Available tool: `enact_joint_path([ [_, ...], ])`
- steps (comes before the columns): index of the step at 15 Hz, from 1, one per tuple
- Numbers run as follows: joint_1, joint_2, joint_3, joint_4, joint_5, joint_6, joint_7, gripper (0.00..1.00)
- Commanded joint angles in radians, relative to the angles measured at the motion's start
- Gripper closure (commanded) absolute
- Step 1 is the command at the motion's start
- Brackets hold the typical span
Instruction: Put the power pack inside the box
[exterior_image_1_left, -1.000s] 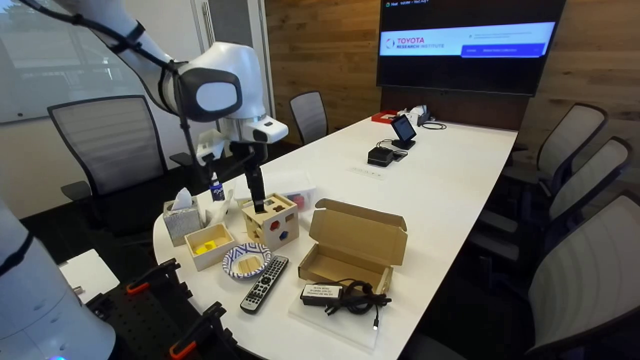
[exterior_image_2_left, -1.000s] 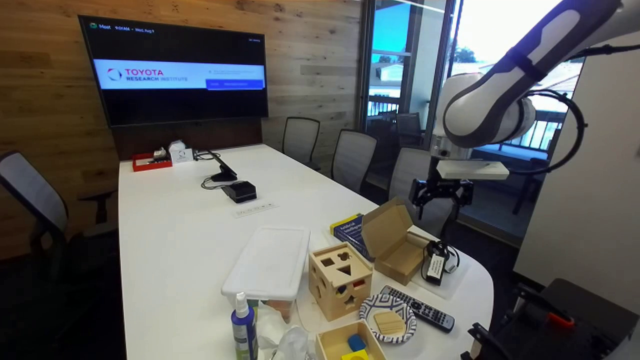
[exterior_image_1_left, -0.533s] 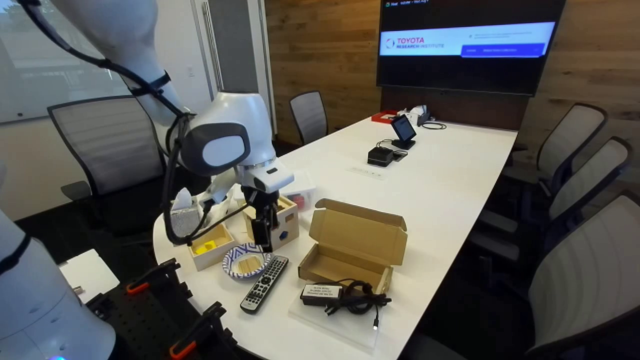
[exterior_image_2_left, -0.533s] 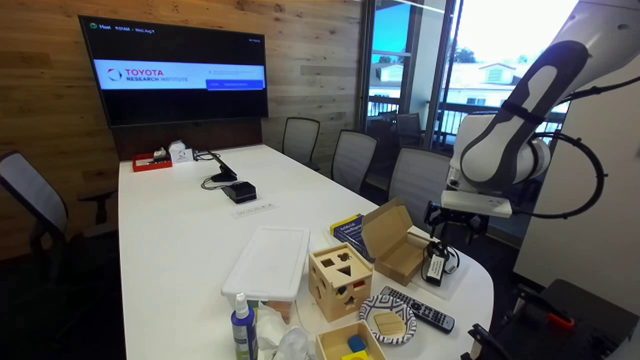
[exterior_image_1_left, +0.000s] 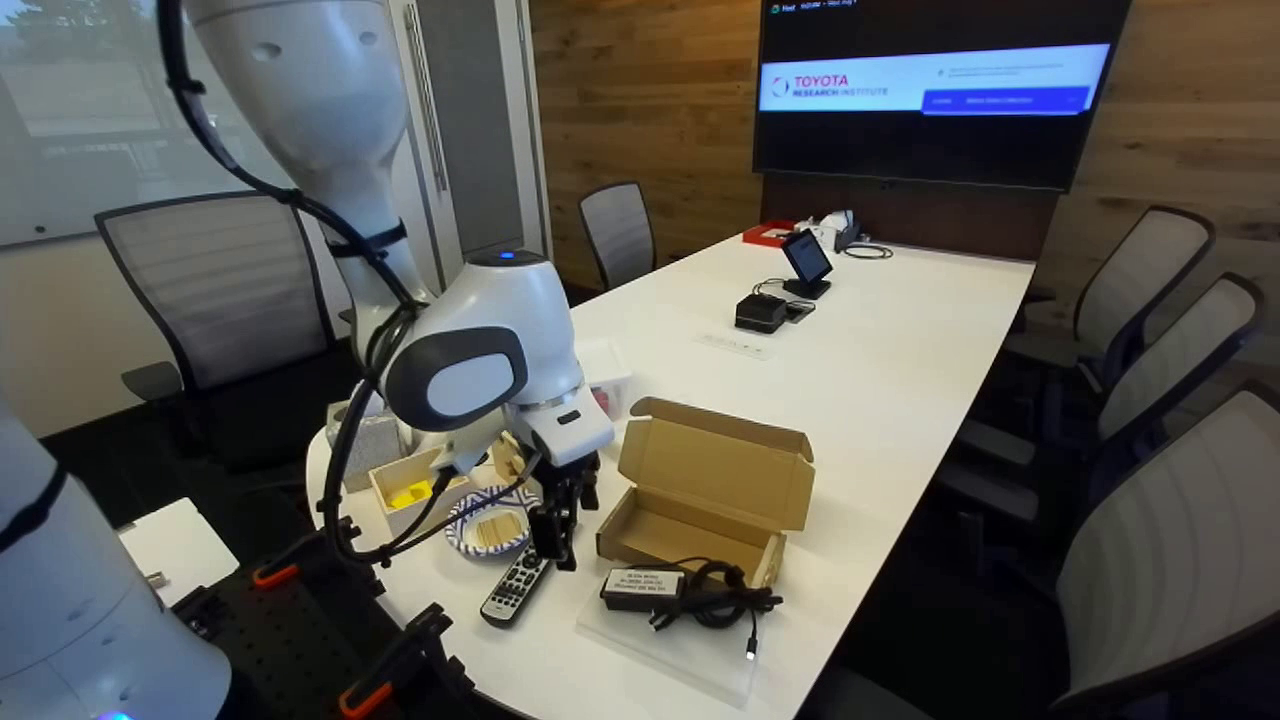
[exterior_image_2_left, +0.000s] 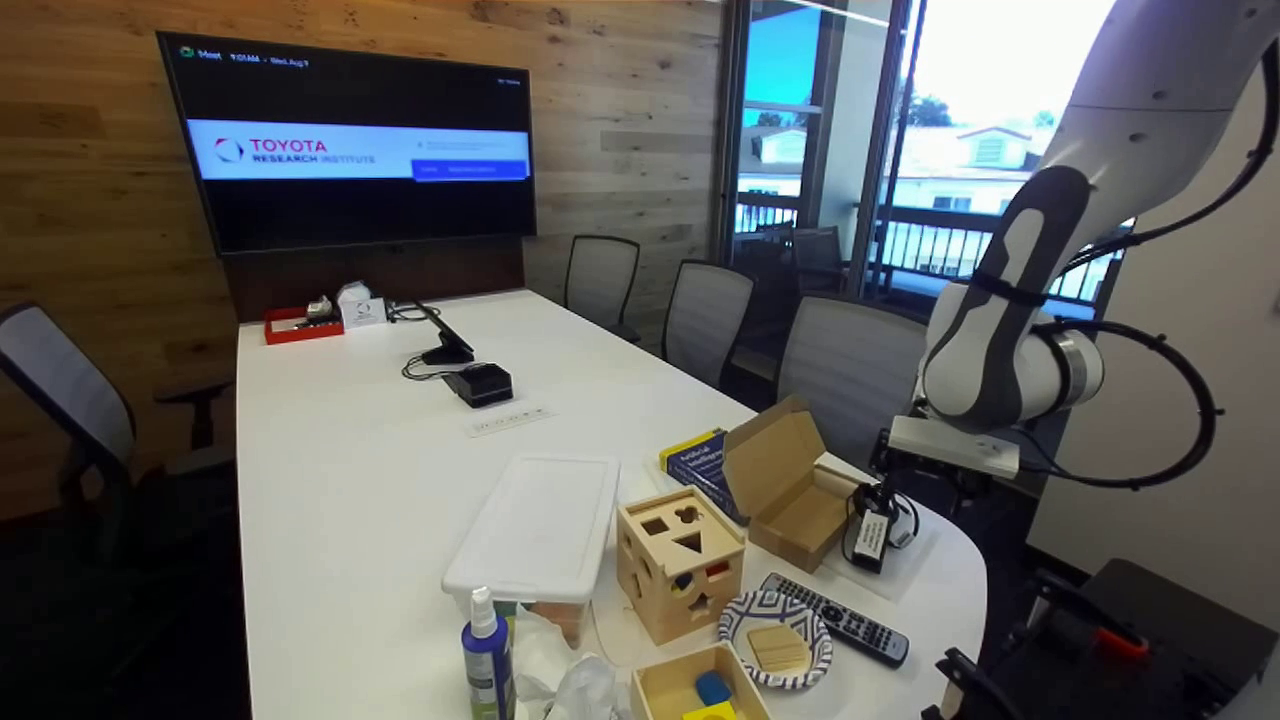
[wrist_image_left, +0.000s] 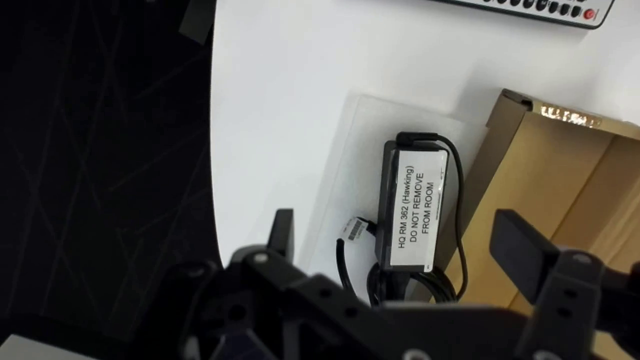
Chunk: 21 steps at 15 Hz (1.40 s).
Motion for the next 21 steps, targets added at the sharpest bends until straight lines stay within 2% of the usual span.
enact_joint_path([
  [1, -0.006, 0.104, 0.060, 0.064, 0.160, 0.040, -0.087, 0.00],
  [3, -0.008, 0.156, 0.082, 0.108, 0.226, 0.034, -0.129, 0.00],
  [8, -0.010, 0.266, 0.079, 0.209, 0.313, 0.012, -0.195, 0.00],
  [14, -0.035, 0.387, 0.097, 0.322, 0.360, 0.009, -0.250, 0.00],
  [19, -0.013, 0.472, 0.079, 0.397, 0.378, 0.001, -0.260, 0.00],
  [21, -0.035, 0.492, 0.093, 0.412, 0.385, 0.015, -0.266, 0.00],
])
